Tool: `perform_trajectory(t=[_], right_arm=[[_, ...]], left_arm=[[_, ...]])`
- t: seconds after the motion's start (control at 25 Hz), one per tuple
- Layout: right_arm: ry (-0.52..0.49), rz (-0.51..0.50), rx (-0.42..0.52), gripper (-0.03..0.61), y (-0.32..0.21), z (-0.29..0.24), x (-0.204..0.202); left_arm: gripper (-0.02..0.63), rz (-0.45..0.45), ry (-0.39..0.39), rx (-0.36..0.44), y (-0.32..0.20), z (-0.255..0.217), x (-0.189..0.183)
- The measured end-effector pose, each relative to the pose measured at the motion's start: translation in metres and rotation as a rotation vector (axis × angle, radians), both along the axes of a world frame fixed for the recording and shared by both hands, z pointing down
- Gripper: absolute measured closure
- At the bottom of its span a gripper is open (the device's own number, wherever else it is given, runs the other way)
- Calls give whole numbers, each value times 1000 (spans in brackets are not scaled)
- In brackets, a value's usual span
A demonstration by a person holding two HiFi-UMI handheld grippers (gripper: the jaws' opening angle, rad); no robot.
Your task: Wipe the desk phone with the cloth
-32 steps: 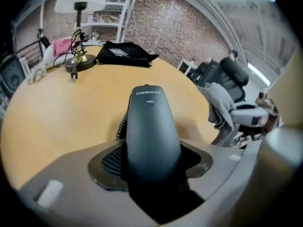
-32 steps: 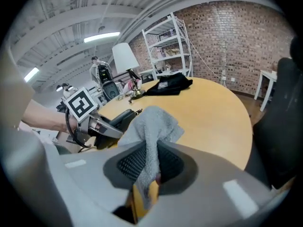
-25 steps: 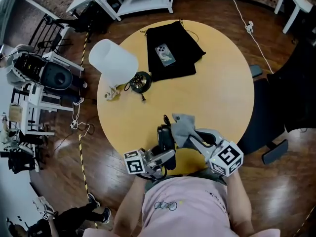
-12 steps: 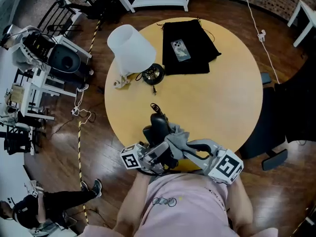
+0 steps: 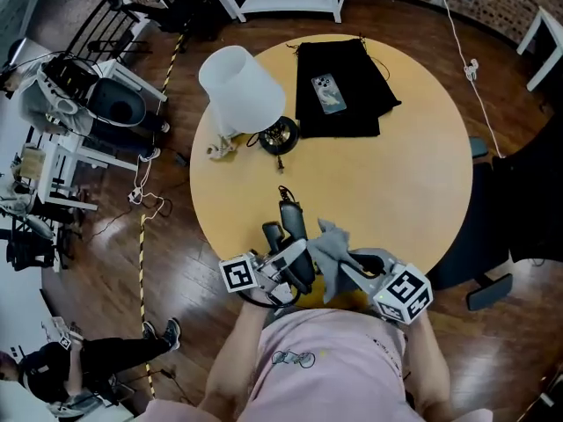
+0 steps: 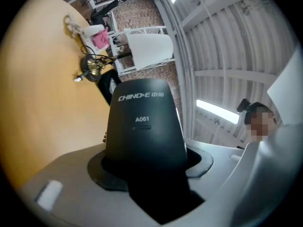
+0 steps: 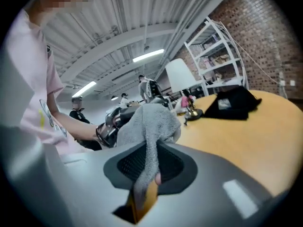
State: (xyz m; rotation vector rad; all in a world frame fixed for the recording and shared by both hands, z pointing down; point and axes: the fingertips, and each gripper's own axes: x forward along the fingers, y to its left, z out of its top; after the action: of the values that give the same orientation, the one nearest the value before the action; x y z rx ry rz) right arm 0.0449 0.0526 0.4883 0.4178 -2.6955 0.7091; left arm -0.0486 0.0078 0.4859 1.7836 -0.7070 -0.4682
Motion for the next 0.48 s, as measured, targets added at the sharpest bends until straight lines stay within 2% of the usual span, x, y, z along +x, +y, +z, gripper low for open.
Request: perform_trajectory(t=[0.12, 0.32, 0.4, 0.48], right_arm=[[70, 129, -79, 520, -4, 35, 44], [179, 249, -102, 520, -13, 63, 83], [266, 266, -87, 520, -15, 78, 89], [349, 255, -67, 520, -14, 95, 89]], left_arm=[[321, 15, -209, -157, -12, 43, -18], [321, 117, -633, -478, -11, 120, -34], [321, 165, -793, -543, -11, 139, -34], [321, 217, -954, -534, -13, 153, -30]])
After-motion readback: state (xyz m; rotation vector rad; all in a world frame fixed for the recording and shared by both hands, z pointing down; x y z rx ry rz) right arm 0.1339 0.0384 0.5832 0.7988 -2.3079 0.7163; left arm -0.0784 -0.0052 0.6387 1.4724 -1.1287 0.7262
